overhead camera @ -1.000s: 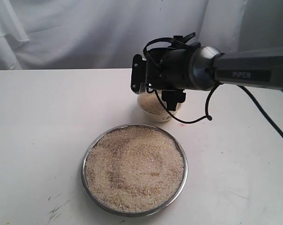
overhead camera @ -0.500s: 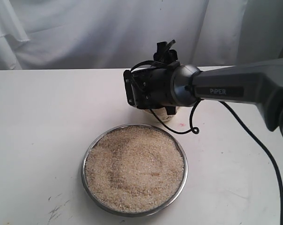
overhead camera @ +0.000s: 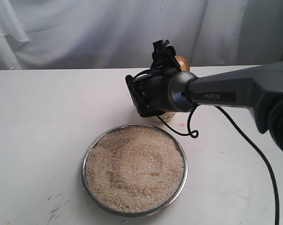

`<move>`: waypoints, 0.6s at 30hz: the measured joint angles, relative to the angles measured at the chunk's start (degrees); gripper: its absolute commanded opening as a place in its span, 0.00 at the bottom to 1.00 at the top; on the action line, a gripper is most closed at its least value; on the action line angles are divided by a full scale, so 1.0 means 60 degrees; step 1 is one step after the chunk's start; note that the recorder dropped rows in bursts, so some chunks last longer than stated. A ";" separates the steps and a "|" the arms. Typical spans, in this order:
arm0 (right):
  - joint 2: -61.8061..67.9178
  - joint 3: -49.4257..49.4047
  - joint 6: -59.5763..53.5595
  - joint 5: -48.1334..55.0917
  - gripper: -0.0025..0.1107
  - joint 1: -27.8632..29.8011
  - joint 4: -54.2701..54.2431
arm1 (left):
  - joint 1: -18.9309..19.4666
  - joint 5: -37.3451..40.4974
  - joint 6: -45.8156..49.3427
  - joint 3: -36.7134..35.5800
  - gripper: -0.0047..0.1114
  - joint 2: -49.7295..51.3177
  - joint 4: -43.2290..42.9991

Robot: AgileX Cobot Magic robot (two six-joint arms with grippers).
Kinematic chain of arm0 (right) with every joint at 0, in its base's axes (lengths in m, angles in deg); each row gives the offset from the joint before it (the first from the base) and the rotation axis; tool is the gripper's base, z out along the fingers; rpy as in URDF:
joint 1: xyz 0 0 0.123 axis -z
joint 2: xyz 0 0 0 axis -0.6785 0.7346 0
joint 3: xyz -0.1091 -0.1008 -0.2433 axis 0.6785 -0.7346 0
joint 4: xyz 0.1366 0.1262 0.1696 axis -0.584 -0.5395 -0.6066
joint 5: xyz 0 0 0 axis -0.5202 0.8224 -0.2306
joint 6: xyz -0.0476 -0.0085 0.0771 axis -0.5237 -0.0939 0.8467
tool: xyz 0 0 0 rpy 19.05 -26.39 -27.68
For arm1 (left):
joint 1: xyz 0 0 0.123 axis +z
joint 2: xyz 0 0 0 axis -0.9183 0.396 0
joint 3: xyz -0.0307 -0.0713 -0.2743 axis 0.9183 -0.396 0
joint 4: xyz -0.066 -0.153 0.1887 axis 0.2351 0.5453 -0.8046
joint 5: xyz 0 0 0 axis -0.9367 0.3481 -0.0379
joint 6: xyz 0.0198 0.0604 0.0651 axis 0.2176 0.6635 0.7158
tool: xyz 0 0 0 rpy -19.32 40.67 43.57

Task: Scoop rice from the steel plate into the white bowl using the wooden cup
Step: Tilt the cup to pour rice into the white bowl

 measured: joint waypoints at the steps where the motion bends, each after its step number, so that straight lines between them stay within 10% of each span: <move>1: 0.0045 -0.0021 0.0000 0.0051 0.02 0.0000 0.0046 | 0.0000 0.0000 0.0000 0.0000 0.04 0.0000 0.0000; 18: 0.0498 -0.0058 -0.0140 0.0813 0.02 -0.0286 0.1303 | 0.0000 0.0000 0.0000 0.0000 0.04 0.0000 0.0000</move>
